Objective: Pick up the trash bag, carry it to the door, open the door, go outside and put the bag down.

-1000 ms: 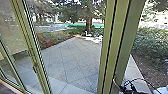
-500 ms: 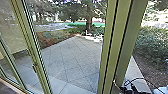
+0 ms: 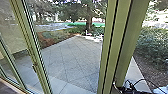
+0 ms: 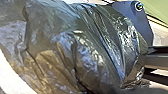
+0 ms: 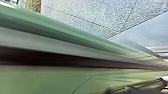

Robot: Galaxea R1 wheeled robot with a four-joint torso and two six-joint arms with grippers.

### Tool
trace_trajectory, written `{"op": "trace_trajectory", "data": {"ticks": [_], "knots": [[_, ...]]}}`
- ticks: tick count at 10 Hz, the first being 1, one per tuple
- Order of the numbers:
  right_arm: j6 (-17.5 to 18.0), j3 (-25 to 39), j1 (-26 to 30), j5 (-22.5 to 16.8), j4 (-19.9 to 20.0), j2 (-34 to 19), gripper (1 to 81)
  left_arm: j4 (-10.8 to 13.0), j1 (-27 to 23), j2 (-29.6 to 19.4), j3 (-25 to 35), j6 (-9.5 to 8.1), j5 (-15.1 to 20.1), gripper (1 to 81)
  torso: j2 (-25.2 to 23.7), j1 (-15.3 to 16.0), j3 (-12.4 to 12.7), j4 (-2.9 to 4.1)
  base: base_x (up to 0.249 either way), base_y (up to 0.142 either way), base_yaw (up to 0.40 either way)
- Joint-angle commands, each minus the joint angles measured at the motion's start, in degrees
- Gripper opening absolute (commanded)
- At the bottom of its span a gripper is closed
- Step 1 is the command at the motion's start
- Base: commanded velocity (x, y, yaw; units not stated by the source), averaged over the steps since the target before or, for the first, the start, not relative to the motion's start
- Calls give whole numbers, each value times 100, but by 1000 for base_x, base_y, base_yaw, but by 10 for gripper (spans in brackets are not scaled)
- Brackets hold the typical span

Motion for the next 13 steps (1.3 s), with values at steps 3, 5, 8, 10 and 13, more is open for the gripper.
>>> {"op": "trace_trajectory", "data": {"ticks": [3,5,8,10,13], "knots": [[221,-846,1806,-77,-294,-480,811,-28,-231,-60,27,-4,352,10,0,2,-2,0,0,0,0],[221,-908,1945,-324,-382,-603,811,-28,-231,-51,28,-4,352,10,0,2,-4,0,0,0,0],[221,-1040,2131,-834,-479,-972,811,-20,-231,-34,28,-4,352,10,2,2,-6,2,0,0,0],[221,-1392,2192,-1326,-646,-1078,811,-20,-223,-25,28,-4,352,10,2,2,-6,2,0,0,0],[230,-1612,2298,-1739,-786,-1333,811,-11,-223,-7,19,-4,352,10,2,2,-6,4,0,0,0]]}}
